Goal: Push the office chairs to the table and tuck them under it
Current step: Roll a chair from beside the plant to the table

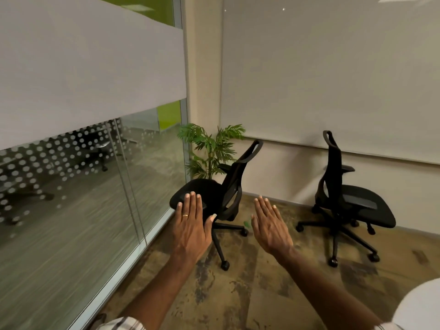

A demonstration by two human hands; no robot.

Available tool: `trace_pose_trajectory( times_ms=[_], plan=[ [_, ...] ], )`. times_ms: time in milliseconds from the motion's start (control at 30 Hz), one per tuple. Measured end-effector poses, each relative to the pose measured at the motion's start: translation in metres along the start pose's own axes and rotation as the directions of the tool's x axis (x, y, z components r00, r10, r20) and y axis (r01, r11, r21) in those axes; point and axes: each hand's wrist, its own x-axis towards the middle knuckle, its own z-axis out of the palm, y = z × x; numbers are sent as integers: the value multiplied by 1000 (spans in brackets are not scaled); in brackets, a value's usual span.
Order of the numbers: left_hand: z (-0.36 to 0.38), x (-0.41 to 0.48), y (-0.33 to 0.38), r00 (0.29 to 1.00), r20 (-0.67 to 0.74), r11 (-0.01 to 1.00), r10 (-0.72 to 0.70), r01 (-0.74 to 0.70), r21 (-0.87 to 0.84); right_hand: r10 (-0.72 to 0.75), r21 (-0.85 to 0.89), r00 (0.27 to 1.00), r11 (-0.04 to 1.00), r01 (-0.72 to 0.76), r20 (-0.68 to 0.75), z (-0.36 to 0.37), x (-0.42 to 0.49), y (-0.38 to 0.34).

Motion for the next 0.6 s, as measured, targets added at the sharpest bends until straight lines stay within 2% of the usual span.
trace_pose_trajectory(
  times_ms=[133, 267, 367, 600],
  plan=[
    [23, 76, 2, 1000, 1, 997, 15, -15, -74, 31, -37, 1000, 999, -30, 5, 13, 76, 16],
    [37, 142, 0, 998, -15, 998, 54, -55, -41, 52, -30, 998, 998, -53, -42, 18, 142, 23],
    [51, 182, 6, 996, 20, 995, 84, -83, -62, 68, -40, 998, 997, -68, 3, 24, 179, 37],
    [84, 284, 35, 994, 0, 987, 108, -107, -116, 36, -74, 999, 997, -37, -17, 32, 286, 88]
  ],
)
